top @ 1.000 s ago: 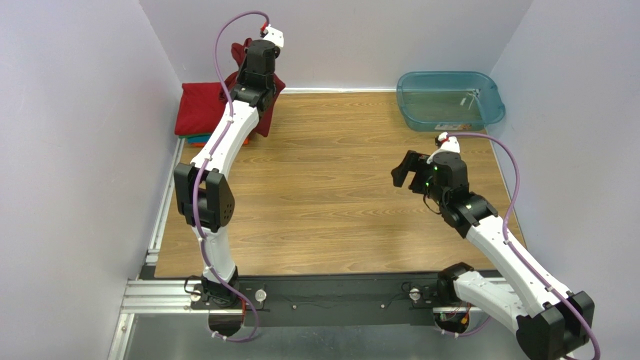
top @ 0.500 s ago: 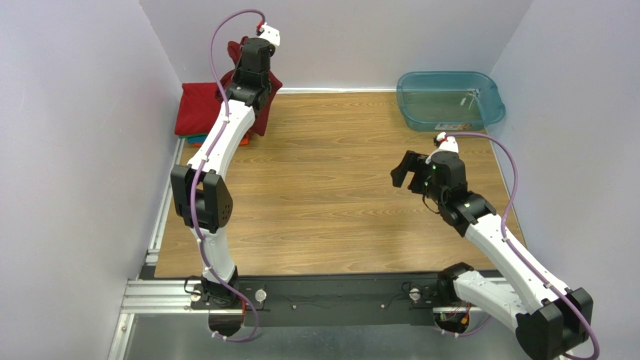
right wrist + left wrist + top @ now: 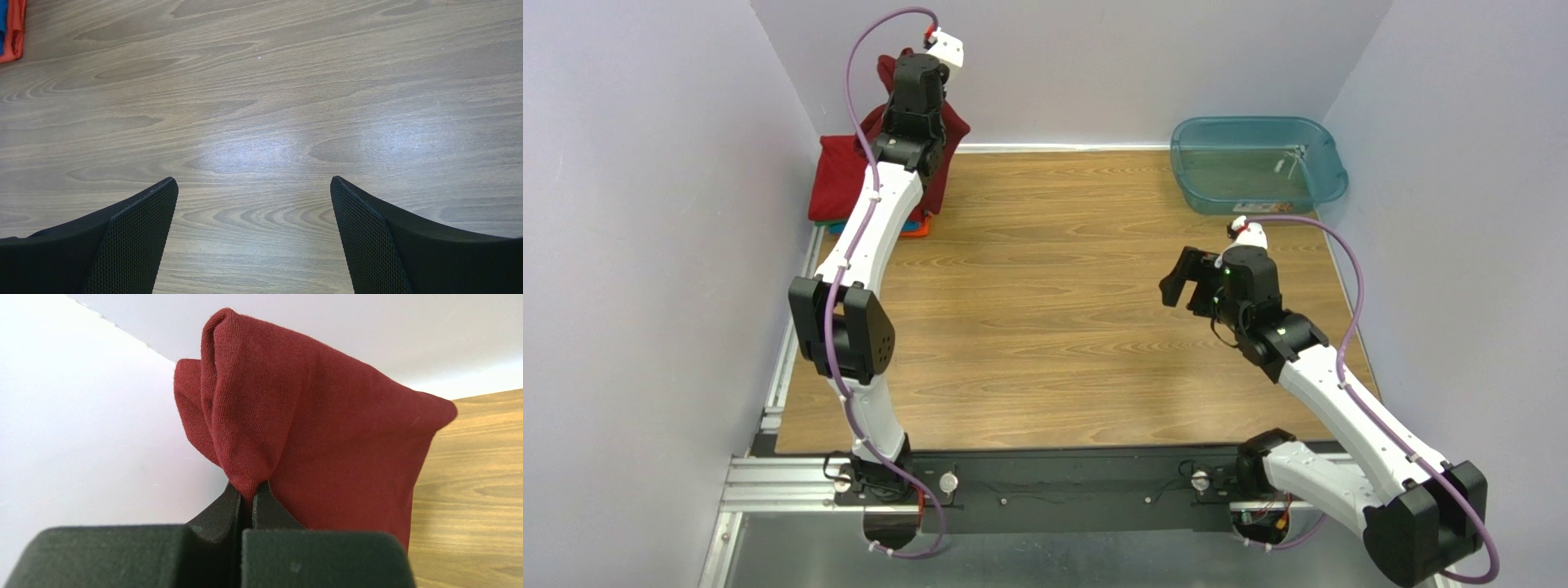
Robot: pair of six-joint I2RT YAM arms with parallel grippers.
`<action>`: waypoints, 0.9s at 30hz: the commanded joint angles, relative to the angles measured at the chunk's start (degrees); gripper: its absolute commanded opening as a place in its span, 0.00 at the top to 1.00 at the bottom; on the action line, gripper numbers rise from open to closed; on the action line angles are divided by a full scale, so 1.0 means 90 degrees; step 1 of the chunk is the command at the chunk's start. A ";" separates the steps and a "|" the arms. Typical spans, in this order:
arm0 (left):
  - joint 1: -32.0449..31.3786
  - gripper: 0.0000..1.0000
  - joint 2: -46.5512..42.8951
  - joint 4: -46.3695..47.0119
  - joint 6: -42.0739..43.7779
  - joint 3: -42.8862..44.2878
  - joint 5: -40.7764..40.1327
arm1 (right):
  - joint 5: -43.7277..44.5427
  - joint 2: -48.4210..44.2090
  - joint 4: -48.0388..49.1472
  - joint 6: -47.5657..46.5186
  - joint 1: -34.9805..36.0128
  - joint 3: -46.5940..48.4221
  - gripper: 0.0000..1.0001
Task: Fold and stack the t-shirts
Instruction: Neatly place the folded tshirt to the corner
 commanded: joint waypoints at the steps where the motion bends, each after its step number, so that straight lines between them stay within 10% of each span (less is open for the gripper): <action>1: 0.0087 1.00 -0.0378 0.0358 0.0177 0.0258 0.0257 | 0.0180 0.0007 -0.0097 -0.0122 -0.0032 0.0038 0.00; 27: 0.1161 1.00 0.0510 0.0583 0.0304 0.0043 0.1194 | 0.0160 0.0134 -0.0097 -0.0200 -0.0032 0.0067 0.00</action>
